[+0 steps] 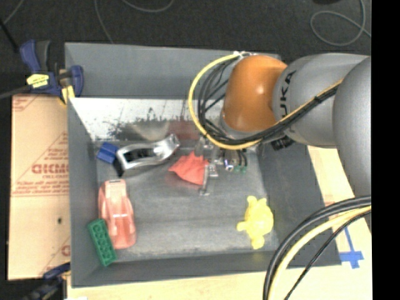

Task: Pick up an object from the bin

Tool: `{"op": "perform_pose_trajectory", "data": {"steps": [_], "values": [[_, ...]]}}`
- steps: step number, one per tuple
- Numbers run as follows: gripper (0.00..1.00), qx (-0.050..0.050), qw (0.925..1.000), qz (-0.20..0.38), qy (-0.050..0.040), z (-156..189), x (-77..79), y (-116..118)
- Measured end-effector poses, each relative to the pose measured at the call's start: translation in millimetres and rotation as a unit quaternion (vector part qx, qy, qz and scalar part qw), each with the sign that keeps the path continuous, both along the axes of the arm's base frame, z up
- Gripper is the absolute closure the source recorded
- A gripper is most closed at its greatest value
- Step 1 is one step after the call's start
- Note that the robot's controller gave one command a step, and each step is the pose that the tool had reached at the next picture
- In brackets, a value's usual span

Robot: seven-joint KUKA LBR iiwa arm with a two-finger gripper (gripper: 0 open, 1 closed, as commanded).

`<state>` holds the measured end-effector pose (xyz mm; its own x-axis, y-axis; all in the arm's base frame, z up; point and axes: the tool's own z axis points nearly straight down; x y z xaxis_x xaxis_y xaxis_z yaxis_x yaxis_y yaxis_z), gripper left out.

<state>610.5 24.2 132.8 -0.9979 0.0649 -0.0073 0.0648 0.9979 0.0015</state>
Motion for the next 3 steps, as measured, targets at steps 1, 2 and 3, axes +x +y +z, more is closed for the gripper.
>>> {"op": "perform_pose_trajectory", "data": {"steps": [1, 2, 3], "values": [[0.00, -0.004, 0.9984, 0.056, 0.0010, -3, 32.8, 62], [0.00, 0.000, 0.9999, 0.016, -0.0059, -56, 28.3, 82], [1.00, 0.001, 1.0000, 0.008, -0.0060, -75, 26.6, 83]]}}
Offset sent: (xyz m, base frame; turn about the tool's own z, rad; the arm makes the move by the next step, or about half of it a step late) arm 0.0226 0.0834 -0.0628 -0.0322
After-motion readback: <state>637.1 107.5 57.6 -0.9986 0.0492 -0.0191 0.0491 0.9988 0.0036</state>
